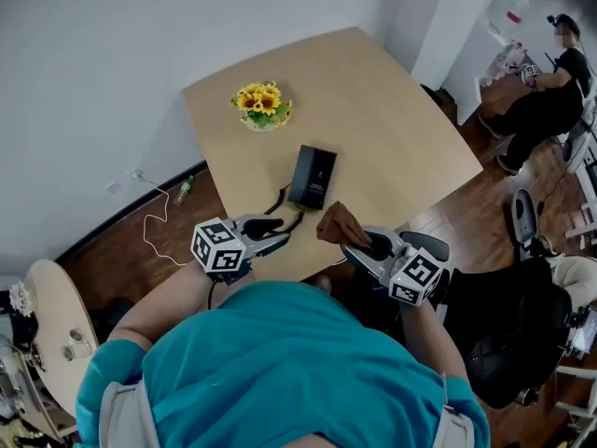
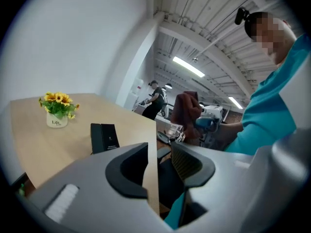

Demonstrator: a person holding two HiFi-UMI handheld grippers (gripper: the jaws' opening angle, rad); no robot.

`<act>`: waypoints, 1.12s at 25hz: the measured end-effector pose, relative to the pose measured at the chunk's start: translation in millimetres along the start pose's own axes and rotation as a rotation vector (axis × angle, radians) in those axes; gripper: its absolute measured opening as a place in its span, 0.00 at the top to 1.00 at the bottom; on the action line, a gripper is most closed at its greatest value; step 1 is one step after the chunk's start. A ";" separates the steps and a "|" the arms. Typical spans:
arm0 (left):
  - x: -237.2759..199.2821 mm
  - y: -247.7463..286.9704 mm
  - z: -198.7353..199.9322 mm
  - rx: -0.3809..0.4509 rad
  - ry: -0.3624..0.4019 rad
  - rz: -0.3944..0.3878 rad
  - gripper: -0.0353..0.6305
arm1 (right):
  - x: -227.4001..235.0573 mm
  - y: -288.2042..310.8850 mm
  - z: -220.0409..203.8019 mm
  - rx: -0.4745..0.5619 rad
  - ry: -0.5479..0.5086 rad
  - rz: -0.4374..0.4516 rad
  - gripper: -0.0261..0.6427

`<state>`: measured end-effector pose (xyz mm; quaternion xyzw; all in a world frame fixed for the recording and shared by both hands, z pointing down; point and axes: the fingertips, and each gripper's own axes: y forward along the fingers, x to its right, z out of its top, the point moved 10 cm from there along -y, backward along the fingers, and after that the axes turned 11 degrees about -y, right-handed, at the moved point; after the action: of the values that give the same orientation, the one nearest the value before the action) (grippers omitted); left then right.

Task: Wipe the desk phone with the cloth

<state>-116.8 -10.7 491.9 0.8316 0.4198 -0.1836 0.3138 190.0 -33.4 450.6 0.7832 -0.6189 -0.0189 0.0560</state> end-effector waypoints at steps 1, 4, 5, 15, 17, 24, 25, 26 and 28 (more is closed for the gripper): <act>-9.0 8.7 3.2 -0.029 -0.007 0.028 0.69 | 11.6 -2.5 -1.2 0.003 -0.003 0.004 0.78; -44.8 28.0 10.1 -0.106 -0.022 0.108 0.65 | 35.0 -8.2 -6.5 0.020 -0.008 0.001 0.78; -58.6 34.2 12.1 -0.122 -0.039 0.124 0.64 | 40.7 -10.5 -8.9 0.022 -0.002 -0.008 0.78; -206.8 109.4 55.6 -0.215 -0.236 0.071 0.53 | 46.0 -7.7 -15.4 -0.089 0.069 -0.198 0.78; -229.5 126.2 58.0 -0.228 -0.270 0.072 0.47 | 41.5 -4.1 -16.7 -0.105 0.092 -0.235 0.78; -264.2 177.4 32.7 -0.247 -0.443 -0.089 0.45 | 36.1 3.4 -27.5 -0.166 0.130 -0.275 0.78; -264.7 180.0 29.4 -0.237 -0.462 -0.111 0.51 | 37.0 3.3 -28.6 -0.169 0.133 -0.275 0.78; -264.9 180.3 26.6 -0.220 -0.482 -0.122 0.56 | 37.5 2.3 -29.3 -0.173 0.136 -0.274 0.78; -264.4 176.5 23.4 -0.184 -0.512 -0.141 0.62 | 38.7 -1.8 -30.4 -0.181 0.143 -0.273 0.78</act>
<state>-127.7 -260.3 690.0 0.6951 0.3984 -0.3700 0.4703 203.7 -68.6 482.1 0.8511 -0.4970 -0.0263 0.1672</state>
